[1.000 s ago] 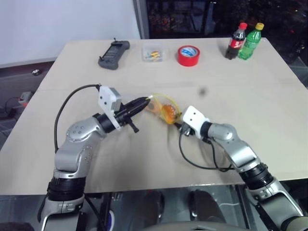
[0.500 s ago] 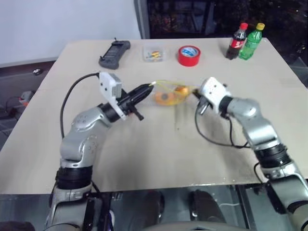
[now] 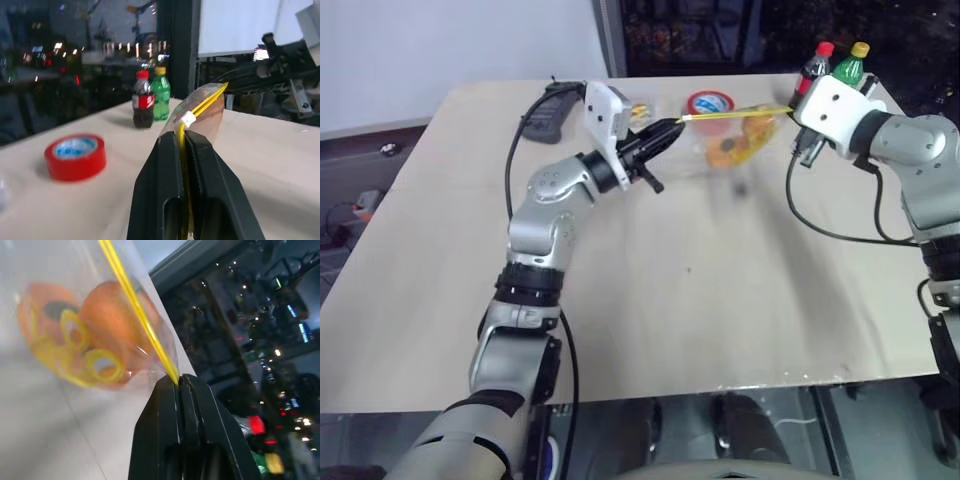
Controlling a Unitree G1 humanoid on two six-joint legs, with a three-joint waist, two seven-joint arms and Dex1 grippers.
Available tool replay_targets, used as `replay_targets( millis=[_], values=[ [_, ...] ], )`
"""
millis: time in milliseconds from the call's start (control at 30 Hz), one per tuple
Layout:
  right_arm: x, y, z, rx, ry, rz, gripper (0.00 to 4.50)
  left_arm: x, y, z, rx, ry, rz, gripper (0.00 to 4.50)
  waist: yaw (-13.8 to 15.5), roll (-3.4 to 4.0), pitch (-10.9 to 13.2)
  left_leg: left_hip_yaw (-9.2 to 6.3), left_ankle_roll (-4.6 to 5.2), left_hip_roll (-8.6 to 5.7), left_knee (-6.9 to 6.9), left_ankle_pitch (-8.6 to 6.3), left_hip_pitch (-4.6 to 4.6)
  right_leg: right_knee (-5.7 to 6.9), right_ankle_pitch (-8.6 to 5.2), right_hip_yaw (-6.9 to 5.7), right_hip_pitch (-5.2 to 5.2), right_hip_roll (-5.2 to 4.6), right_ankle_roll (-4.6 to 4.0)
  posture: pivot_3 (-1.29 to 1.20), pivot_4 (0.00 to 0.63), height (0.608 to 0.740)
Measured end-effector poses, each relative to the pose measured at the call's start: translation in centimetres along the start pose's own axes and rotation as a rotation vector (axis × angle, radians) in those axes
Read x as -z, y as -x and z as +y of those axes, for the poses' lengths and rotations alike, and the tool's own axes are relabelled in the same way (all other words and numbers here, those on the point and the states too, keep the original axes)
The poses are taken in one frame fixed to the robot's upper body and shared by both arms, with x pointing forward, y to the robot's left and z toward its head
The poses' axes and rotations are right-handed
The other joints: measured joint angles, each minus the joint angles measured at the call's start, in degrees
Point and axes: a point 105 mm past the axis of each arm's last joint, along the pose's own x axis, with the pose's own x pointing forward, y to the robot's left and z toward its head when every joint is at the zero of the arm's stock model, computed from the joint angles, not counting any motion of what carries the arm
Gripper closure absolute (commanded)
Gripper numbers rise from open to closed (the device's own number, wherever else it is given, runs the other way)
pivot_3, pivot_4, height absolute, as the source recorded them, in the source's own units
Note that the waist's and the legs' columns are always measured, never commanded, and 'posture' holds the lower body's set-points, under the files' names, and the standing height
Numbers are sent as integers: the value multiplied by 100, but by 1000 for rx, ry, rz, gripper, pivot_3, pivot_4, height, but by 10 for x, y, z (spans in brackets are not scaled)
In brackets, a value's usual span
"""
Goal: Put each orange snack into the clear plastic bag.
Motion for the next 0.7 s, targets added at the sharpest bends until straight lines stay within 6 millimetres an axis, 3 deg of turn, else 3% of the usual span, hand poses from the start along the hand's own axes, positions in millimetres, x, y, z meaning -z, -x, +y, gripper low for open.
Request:
replay_targets(
  millis=[33,167,200,300,400,533,600,700],
  values=[
    [1,2,7,-21,5,3,4451,5,4,-4,11,-17,11,4500,-2,0,0,0,-1,5,2,-10,4,-5,0,7,6,-3,0,0,150,740],
    [20,18,79,-215,-91,73,4451,57,28,-39,90,-49,158,4500,5,5,8,-1,0,8,18,-19,-18,-4,1,11,-12,-2,2,0,150,740],
    [21,20,86,-233,-110,81,4451,62,31,-42,101,-59,175,4500,5,7,9,0,0,6,26,-19,-28,8,2,11,-23,-1,2,0,150,740],
    [15,17,81,-199,-156,80,4451,62,34,-43,119,-90,179,4500,0,7,10,15,2,4,42,-20,-26,46,2,9,-37,-1,3,0,150,740],
    [8,13,56,-96,-124,64,4451,52,26,-35,113,-139,152,4500,22,5,10,12,5,4,45,-20,-13,58,2,2,-29,8,4,0,150,740],
    [0,10,29,45,-92,21,4451,15,8,-8,46,-247,39,4500,34,4,10,12,-8,0,46,-12,-1,58,3,2,-15,8,4,0,150,740],
    [-3,13,26,60,-94,6,4451,7,7,-5,45,-275,14,4500,28,6,9,14,-7,0,45,-13,-1,52,2,4,-14,8,4,0,150,740],
    [0,25,52,-36,-110,8,4451,24,22,-17,99,-284,61,4500,3,6,6,14,4,2,24,-21,-4,22,0,12,-16,9,4,0,150,740]
  ],
)
